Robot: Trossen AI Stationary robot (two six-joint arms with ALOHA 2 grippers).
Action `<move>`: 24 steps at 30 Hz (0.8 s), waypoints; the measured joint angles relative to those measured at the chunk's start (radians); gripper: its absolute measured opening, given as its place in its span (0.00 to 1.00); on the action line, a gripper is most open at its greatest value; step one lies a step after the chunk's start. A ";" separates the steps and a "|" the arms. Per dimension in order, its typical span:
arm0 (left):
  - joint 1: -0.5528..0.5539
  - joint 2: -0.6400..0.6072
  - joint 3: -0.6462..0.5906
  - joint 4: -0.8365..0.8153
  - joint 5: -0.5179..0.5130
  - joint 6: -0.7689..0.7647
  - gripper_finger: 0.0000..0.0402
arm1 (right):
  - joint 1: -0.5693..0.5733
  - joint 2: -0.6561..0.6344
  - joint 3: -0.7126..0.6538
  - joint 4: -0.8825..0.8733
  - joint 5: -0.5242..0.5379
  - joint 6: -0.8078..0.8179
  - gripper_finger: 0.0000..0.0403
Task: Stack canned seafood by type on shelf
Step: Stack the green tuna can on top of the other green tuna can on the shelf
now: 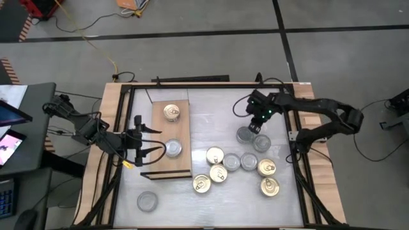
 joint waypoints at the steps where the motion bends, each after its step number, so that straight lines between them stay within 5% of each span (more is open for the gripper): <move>1: 0.000 0.000 0.000 0.000 -0.002 0.001 0.61 | 0.025 -0.013 0.000 0.002 0.002 0.004 0.24; 11: 0.000 0.000 0.000 0.001 0.002 0.001 0.61 | 0.174 0.021 0.000 0.025 0.108 0.056 0.40; 24: 0.000 0.000 0.000 0.001 0.012 0.002 0.61 | 0.089 0.120 -0.001 0.015 0.089 0.058 0.04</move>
